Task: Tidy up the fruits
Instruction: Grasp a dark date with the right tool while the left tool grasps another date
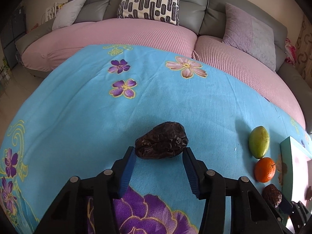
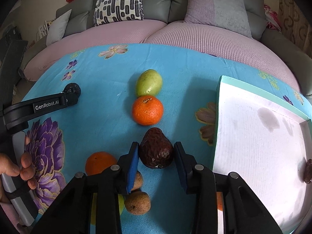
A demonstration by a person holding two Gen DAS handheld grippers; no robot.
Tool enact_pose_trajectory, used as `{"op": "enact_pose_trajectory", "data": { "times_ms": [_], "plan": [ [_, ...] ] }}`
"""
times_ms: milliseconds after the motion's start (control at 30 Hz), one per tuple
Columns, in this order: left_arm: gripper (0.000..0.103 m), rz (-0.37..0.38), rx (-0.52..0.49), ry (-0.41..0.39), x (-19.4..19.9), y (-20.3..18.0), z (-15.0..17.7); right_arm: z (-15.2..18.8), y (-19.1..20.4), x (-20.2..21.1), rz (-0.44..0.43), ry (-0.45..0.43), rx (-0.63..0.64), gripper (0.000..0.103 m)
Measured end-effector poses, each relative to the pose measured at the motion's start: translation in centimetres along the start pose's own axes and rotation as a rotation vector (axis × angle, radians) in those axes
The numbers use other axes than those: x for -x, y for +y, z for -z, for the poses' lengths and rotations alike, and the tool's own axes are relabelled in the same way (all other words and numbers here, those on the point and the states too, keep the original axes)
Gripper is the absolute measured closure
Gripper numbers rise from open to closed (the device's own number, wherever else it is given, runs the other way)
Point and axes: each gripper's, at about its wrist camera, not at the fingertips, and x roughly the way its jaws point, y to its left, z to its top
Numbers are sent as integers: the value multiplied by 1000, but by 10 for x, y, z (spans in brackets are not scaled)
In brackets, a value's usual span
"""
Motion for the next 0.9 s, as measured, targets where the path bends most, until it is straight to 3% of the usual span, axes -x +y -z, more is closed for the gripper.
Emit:
{"op": "enact_pose_trajectory", "data": {
  "times_ms": [400, 900],
  "plan": [
    [51, 30, -16, 0, 4, -10, 2, 1, -3, 3, -11, 0, 4, 66],
    [53, 84, -45, -126, 53, -24, -10, -3, -15, 34, -8, -88, -24, 66]
  ]
}}
